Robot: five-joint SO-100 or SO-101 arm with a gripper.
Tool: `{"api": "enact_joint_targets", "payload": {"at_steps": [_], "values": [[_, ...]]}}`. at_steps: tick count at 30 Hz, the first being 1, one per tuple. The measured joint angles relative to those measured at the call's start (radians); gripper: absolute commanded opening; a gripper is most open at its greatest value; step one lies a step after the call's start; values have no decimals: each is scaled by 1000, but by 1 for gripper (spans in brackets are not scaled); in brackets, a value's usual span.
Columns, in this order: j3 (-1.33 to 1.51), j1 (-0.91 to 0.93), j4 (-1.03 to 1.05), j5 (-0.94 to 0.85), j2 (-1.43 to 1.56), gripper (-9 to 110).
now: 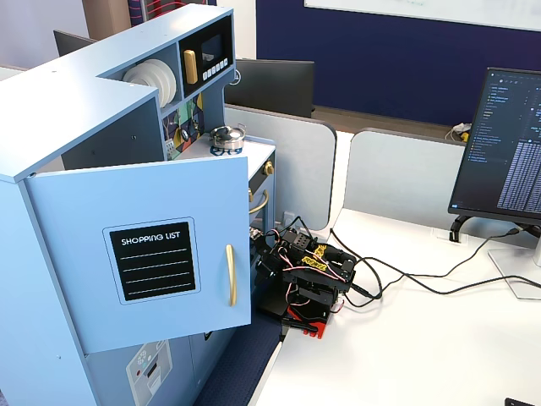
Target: Close the left cabinet door
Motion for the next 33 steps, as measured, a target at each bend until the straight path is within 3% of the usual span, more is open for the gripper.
{"api": "enact_joint_targets", "payload": {"at_steps": [18, 22, 25, 33], "values": [[-6, 44, 9, -109, 0, 0], [-38, -189, -15, -3, -3, 0], [-75, -448, -170, 49, -25, 0], [-98, -1062, -693, -126, -109, 0]]}}
